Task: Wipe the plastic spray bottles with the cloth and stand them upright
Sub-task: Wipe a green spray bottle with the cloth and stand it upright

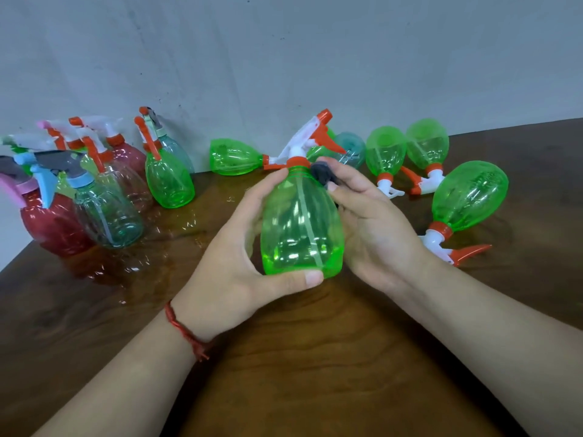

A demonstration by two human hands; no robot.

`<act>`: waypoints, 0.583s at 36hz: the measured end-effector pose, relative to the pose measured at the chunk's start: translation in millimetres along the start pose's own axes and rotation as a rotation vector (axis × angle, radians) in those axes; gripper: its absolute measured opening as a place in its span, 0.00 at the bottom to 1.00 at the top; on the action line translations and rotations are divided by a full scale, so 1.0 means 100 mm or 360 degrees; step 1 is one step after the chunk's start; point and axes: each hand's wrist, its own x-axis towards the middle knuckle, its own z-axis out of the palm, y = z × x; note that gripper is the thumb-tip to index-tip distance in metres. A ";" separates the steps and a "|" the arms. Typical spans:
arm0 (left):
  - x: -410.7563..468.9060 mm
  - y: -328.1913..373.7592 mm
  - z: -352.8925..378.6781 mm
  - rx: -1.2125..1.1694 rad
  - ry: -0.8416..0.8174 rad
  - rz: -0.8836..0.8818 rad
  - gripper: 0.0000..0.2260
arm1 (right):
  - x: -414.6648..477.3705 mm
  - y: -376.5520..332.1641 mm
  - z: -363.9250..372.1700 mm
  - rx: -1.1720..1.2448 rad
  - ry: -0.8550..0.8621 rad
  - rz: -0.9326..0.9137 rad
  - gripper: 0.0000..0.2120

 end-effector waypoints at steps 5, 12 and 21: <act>0.00 -0.03 -0.03 -0.0058 -0.0066 -0.0011 0.50 | -0.01 -0.02 0.03 0.0138 0.0000 0.0133 0.16; 0.01 -0.05 -0.01 0.0300 0.0009 0.0074 0.52 | 0.01 -0.01 0.01 -0.0136 0.0009 -0.0083 0.16; 0.02 -0.09 -0.03 0.0456 0.0160 0.0042 0.51 | 0.01 0.06 -0.05 -0.0512 -0.0039 -0.0291 0.15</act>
